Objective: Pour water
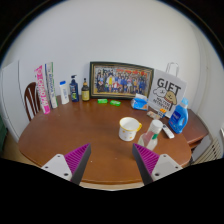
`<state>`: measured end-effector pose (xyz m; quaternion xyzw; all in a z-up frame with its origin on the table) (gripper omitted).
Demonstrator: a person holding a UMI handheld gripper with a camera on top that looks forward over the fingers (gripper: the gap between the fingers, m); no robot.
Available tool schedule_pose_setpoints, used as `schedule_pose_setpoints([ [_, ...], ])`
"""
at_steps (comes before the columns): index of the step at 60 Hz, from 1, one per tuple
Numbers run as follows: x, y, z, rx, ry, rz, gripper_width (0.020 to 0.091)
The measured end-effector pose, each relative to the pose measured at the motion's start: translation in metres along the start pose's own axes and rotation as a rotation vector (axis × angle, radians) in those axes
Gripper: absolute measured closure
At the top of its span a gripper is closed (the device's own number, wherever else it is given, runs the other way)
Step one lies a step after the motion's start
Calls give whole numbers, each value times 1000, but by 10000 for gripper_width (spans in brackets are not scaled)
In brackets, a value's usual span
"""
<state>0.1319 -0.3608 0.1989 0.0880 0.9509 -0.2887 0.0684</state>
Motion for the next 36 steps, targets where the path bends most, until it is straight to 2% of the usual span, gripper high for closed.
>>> schedule_pose_setpoints([
  [15, -83, 63, 49, -48, 42, 32, 245],
  [25, -108, 125, 54, -95, 52, 40, 247],
  [36, -104, 173, 51, -157, 36, 10, 261],
])
Point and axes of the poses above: the point between the fingertips, and its own axes, seen from behind it with the camera up: x to the left, z down, y forward, the way the camera looks, the point moved 4 cm from there along -y, backward, against the way the camera looks, and after that the axes turned 12 degrees about z, right-handed, at the moved point
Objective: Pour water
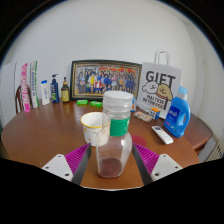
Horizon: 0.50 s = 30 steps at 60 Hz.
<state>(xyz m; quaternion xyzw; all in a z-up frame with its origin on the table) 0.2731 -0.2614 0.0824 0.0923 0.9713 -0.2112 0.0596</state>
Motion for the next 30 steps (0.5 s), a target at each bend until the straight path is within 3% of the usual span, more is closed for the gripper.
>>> schedule_pose_setpoints([
  [3, 3, 7, 3, -10, -2, -10, 327],
  [7, 3, 12, 5, -15, 13, -15, 547],
  [18, 4, 10, 2, -16, 55, -18, 650],
  [30, -20, 6, -34, -45, -86, 94, 672],
])
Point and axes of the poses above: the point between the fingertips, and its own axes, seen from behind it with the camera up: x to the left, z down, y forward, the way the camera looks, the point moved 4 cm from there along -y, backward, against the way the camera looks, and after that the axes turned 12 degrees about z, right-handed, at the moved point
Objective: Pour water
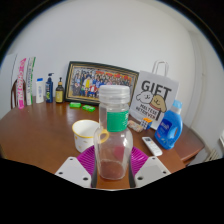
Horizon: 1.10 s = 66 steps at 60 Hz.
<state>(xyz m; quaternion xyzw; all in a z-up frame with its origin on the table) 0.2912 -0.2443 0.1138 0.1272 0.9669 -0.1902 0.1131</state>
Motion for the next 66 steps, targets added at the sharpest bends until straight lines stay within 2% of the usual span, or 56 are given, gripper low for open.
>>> schedule_pose_setpoints([
  [22, -67, 65, -89, -187, -903, 392, 676],
  [34, -59, 93, -106, -303, -1473, 502, 675],
  [41, -52, 107, -104, -322, -1669, 521, 673],
  [46, -46, 111, -107, -362, -1763, 533, 673],
  [55, -35, 111, -112, -413, -1769, 505, 672],
  [60, -36, 109, -116, -410, -1668, 474, 673],
  [66, -43, 105, -119, -361, -1417, 416, 674],
])
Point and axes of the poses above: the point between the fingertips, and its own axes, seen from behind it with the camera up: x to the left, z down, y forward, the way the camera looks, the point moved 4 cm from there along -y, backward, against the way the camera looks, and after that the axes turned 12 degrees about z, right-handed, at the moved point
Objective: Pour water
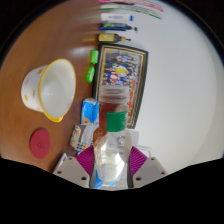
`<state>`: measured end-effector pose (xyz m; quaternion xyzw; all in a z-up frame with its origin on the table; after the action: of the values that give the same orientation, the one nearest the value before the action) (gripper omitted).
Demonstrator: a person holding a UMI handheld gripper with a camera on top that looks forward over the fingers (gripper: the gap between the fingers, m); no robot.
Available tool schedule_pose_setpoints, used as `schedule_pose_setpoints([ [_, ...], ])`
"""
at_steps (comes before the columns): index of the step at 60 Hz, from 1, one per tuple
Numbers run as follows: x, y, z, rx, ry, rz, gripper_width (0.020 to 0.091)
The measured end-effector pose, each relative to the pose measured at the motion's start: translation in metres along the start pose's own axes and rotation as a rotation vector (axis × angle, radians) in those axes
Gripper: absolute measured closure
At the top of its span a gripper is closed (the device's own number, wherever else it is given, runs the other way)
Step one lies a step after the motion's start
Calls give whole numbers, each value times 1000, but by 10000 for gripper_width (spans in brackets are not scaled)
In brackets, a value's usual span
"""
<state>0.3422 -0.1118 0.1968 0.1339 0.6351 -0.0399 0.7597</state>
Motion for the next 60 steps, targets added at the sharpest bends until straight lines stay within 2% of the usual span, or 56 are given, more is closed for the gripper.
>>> schedule_pose_setpoints([
  [9, -1, -7, 16, 136, 444, -115, 673],
  [23, 35, -27, 13, 256, 1125, -359, 672],
  [36, 86, -27, 2, 310, 1482, -490, 668],
  [44, 113, -30, -1, 326, 1529, -515, 665],
  [46, 119, -33, 0, 335, 1534, -525, 641],
  [48, 120, -32, -1, 313, 1561, -502, 655],
  [54, 116, -35, 1, 306, 1585, -474, 626],
  [60, 120, -33, 2, 324, 1564, -489, 549],
])
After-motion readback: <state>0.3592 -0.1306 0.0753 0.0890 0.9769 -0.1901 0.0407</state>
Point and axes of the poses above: the point between the fingertips, and its own axes, seen from behind it with the camera up: x to the left, z down, y forward, the way the camera looks, the point moved 4 cm from there along -y, backward, against the way the camera looks, and after that the axes turned 12 degrees about z, right-handed, at the moved point
